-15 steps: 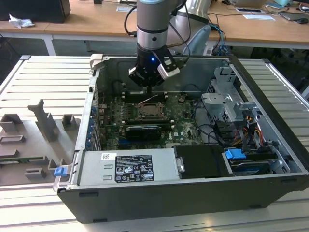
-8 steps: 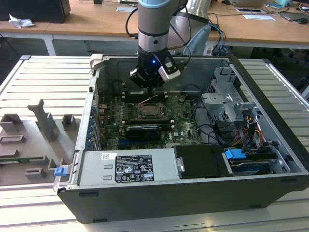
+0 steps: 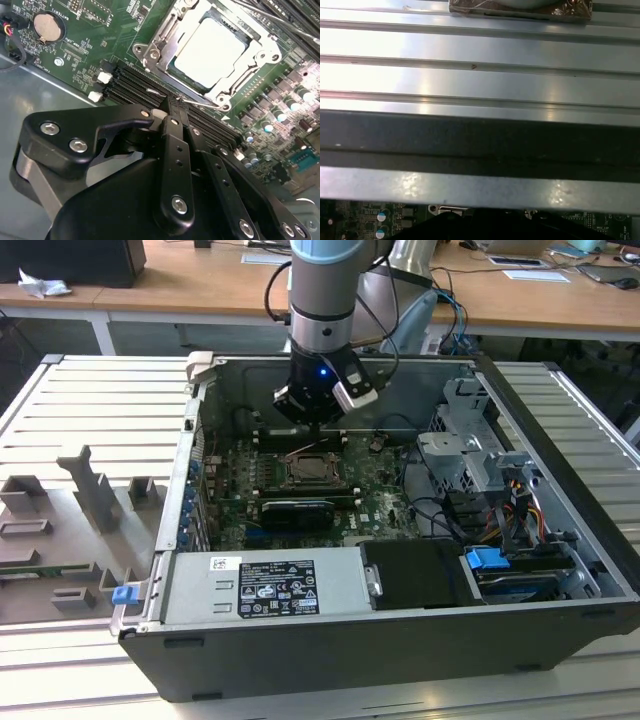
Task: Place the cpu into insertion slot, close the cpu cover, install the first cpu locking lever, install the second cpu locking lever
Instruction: 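Install the first cpu locking lever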
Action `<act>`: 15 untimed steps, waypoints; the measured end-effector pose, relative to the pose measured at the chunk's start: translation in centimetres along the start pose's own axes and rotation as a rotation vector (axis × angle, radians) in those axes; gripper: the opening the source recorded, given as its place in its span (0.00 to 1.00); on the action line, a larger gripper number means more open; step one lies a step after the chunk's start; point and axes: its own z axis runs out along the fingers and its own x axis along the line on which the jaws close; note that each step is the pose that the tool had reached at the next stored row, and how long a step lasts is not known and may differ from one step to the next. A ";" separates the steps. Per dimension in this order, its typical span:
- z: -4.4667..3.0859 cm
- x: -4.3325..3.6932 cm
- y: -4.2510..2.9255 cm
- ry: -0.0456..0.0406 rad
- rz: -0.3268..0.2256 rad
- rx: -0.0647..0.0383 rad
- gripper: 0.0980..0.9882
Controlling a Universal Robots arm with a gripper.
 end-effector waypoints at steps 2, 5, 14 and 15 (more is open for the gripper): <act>0.15 -0.19 -0.02 0.0000 0.000 0.000 0.01; 0.37 -0.42 -0.04 0.0000 0.000 0.000 0.01; 0.97 -0.88 -0.06 0.0000 0.000 0.000 0.01; 1.03 -0.89 -0.06 0.0000 0.000 0.000 0.01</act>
